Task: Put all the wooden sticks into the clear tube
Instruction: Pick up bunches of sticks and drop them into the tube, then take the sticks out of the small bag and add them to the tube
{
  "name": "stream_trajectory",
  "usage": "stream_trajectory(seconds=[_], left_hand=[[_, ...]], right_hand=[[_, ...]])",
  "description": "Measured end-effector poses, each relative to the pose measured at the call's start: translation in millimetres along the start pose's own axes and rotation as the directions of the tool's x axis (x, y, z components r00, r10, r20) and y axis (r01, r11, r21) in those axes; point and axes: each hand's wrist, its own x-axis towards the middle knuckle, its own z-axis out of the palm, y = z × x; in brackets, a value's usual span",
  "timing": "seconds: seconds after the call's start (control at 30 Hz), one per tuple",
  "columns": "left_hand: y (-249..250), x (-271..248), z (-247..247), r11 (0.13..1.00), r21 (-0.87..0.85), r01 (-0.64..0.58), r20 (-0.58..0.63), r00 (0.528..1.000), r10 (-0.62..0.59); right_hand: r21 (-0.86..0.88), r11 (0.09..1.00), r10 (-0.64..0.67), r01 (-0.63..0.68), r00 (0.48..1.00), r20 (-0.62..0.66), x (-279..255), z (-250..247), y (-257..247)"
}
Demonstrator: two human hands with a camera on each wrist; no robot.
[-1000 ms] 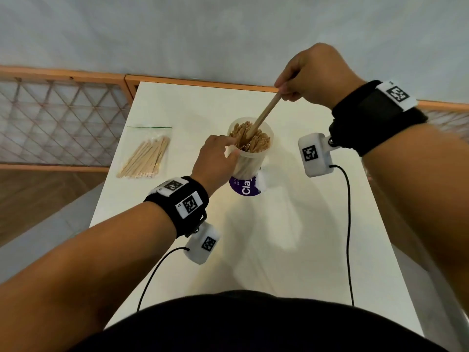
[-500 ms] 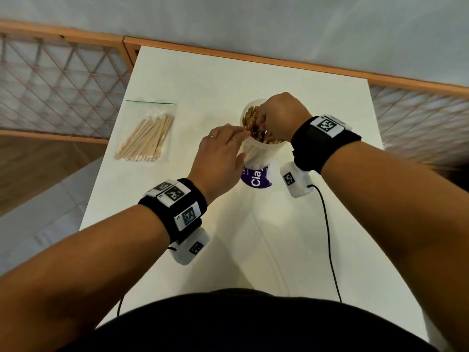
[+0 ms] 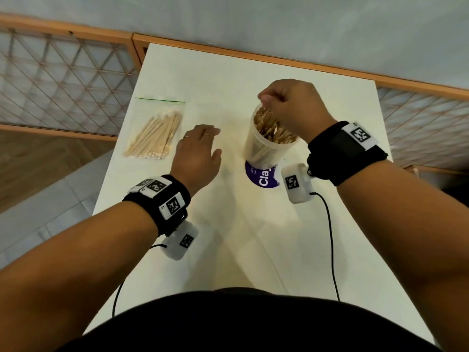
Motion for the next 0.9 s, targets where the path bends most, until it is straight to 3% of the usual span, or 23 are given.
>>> stream_trajectory(seconds=[0.1, 0.2, 0.33, 0.47, 0.57, 0.63, 0.7, 0.77, 0.83, 0.9], left_hand=[[-34.0, 0.4, -9.2, 0.985, 0.044, 0.169, 0.047, 0.984, -0.171], [-72.3, -0.7, -17.5, 0.938, 0.123, 0.324, 0.145, 0.929, -0.34], [-112.0, -0.5, -26.4, 0.896, 0.162, 0.414, 0.212, 0.872, -0.441], [-143.3, -4.0, -28.0, 0.911, 0.264, 0.316, 0.327, 0.859, -0.393], [-148.5, -13.6, -25.7, 0.918, 0.244, 0.313, 0.378, 0.841, -0.387], [-147.0, -22.7, -23.5, 0.944, 0.189, 0.269, 0.357, 0.877, -0.321], [-143.0, -32.9, -22.9, 0.964, 0.169, 0.203, 0.358, 0.899, -0.252], [-139.6, -40.7, -23.9, 0.975, 0.155, 0.162, 0.363, 0.908, -0.208], [-140.0, -49.4, -23.2, 0.985, 0.124, 0.118, 0.35, 0.924, -0.155], [-142.5, -57.9, -20.5, 0.992, 0.083, 0.093, 0.345, 0.932, -0.116]], right_hand=[[0.013, 0.996, -0.091, 0.09, 0.99, 0.107, -3.5, 22.7, -29.7], [-0.001, 0.989, -0.144, 0.149, 0.96, 0.24, -2.6, 60.7, -55.0], [-0.032, 0.998, -0.029, 0.046, 0.911, 0.411, 9.0, 119.9, -56.9], [-0.077, 0.994, 0.106, -0.078, 0.859, 0.501, 22.8, 173.1, -48.2], [0.097, 0.939, 0.245, -0.331, 0.837, 0.489, 36.3, 209.2, -48.2], [0.361, 0.759, 0.369, -0.542, 0.815, 0.448, 46.2, 227.3, -53.4], [0.529, 0.547, 0.464, -0.649, 0.761, 0.454, 51.5, 239.2, -58.7], [0.564, 0.458, 0.504, -0.687, 0.723, 0.472, 53.4, 244.6, -61.8], [0.512, 0.505, 0.527, -0.695, 0.718, 0.454, 54.1, 248.8, -62.0], [0.408, 0.631, 0.506, -0.66, 0.749, 0.428, 52.0, 248.5, -62.4]])
